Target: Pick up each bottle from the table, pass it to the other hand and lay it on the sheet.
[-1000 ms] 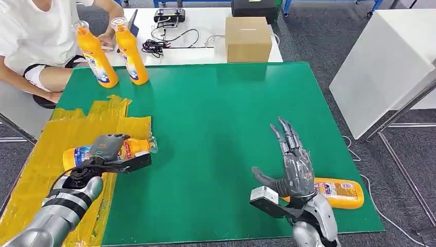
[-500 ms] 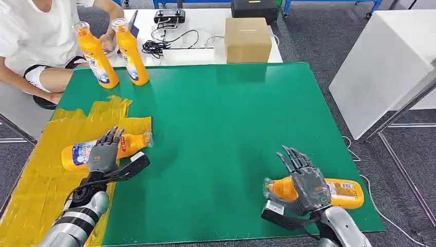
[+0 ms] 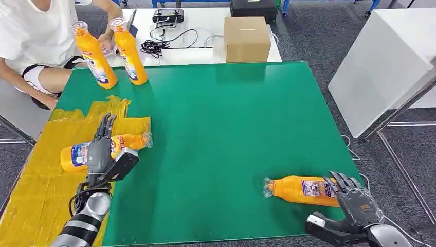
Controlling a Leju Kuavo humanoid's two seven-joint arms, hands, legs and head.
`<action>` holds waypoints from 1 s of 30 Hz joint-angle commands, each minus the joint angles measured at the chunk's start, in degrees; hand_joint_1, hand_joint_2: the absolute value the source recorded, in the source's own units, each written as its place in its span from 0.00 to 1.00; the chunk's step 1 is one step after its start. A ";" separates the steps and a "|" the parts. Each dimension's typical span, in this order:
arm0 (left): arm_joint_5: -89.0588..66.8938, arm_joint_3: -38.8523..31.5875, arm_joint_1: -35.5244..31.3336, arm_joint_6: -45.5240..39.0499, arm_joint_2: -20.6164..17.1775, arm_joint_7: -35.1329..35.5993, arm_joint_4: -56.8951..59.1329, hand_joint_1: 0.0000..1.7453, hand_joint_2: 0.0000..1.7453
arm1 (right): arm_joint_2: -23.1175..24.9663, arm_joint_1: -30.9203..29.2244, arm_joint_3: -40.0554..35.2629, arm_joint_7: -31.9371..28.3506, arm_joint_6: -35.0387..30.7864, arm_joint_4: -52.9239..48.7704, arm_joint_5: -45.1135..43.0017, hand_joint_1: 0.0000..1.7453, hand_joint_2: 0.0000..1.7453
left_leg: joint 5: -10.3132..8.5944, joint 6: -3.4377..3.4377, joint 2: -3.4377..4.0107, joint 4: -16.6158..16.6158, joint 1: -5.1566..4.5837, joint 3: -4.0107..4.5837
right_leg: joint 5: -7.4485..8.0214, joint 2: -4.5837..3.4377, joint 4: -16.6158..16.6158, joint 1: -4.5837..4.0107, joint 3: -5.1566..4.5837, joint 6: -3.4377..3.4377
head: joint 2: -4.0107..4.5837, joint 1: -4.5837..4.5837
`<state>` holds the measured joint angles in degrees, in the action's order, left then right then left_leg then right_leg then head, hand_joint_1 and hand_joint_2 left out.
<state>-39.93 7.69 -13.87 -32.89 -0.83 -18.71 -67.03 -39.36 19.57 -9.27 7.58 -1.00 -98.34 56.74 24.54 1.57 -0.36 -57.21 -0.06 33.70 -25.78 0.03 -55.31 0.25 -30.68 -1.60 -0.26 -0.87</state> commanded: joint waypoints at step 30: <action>11.45 8.86 4.37 2.96 3.30 -6.61 -19.60 0.00 1.00 | 16.70 -18.96 -2.40 -3.17 -3.14 33.26 8.13 0.35 1.00 | -0.01 -0.07 0.21 0.10 0.30 -0.36 | 0.09 -0.14 0.23 -0.30 0.38 0.02 | 0.00 0.02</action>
<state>-28.96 13.64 -7.50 -29.90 2.19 -25.07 -87.84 -31.08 8.53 -9.68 4.96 -2.41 -82.96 61.68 24.54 1.54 -0.20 -57.19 0.10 33.47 -25.77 -0.08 -55.30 0.08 -30.51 -1.59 -0.26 -0.85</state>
